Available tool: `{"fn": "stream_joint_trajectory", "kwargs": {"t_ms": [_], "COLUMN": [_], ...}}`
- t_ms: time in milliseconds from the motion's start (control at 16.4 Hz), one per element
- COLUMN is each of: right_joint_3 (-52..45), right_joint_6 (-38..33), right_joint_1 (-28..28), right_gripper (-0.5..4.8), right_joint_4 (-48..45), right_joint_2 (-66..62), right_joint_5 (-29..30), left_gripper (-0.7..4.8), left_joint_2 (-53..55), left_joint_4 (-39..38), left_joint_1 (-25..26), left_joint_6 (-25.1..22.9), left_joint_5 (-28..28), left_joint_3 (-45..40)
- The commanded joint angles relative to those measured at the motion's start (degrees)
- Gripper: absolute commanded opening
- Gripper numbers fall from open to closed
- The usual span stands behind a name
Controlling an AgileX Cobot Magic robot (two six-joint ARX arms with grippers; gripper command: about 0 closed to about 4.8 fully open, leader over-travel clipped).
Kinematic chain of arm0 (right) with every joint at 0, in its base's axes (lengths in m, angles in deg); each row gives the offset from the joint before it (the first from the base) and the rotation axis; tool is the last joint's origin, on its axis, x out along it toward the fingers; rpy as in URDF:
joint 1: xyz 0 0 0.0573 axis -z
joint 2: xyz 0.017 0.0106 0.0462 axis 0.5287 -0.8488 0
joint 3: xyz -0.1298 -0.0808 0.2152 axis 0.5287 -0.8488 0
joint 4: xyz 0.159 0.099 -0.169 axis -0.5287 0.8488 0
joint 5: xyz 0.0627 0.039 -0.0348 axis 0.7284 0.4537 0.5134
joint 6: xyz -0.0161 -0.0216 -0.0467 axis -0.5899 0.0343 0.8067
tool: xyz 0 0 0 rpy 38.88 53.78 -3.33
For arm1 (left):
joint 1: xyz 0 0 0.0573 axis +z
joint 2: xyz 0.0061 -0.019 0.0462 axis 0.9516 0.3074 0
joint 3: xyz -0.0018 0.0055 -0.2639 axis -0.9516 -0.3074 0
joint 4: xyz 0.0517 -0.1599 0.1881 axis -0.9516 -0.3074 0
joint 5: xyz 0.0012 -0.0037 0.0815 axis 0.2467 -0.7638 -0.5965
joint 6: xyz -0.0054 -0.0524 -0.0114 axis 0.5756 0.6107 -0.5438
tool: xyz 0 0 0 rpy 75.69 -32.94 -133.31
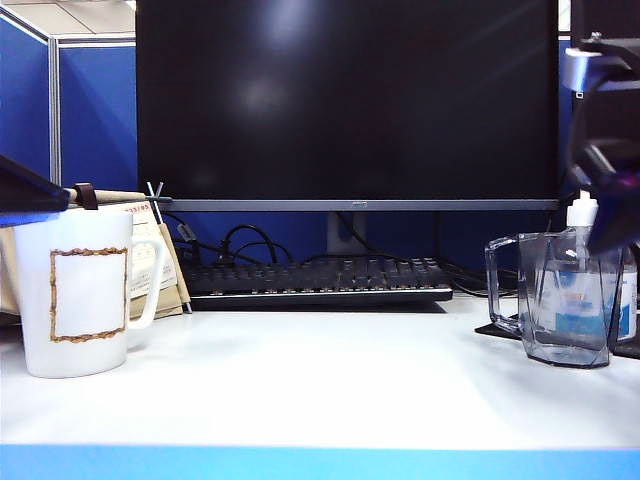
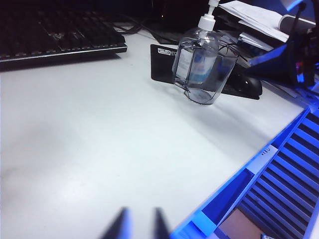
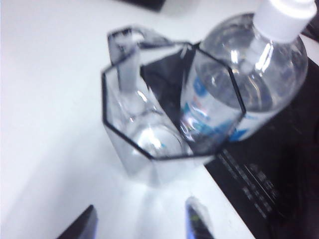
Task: Swap the positions of the transparent plastic cup and the white ceramic cup.
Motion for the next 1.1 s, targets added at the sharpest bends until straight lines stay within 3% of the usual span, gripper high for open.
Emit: {"fn": "stream_joint_trajectory", "kwargs": {"t_ms": [61,183,426,487,548,609,852,1095], "right_joint_3": [1.0,3.2,6.5,6.6,6.6,6.6,6.6,6.6], "right_joint_6": [1.1,1.1,1.1,1.1,1.1,1.1,-0.5,-0.5], "right_joint_1": [0.0,0.0,-0.1,-0.1,-0.1,-0.1,-0.1,-0.1], "right_gripper": [2.47,2.48,2.48,2.54,2.72,2.74,2.74,2.74], "right_joint_4": [-0.1,0.2,0.9,1.0,1.0,0.9,1.0,0.7], "right_joint_2": [0.1,0.1,0.1,0.1,0.1,0.1,0.1,0.1], "right_joint_5": [-0.2,-0.2,0.0,0.6,1.5,1.5,2.7,4.9], "left_gripper": [0.63,1.06,1.29,1.60,2.25,2.36,2.38,2.38], "left_joint_2": [0.0,0.0,0.0,0.0,0.0,0.1,0.1,1.0], "left_joint_4": [-0.2,-0.7,-3.0,-3.6,-3.8,-4.1,-4.3,-3.5], "left_joint_1": [0.0,0.0,0.1,0.1,0.1,0.1,0.1,0.1], "left_joint_6": [-0.7,-1.1,-5.6,-7.1,-9.9,-11.3,-18.6,-20.1], "left_joint_5": [-0.2,-0.7,-11.3,-13.7,-15.7,-16.3,-20.0,-24.5], "left_joint_3": [1.2,2.3,5.2,5.9,7.0,8.2,12.7,13.5]}}
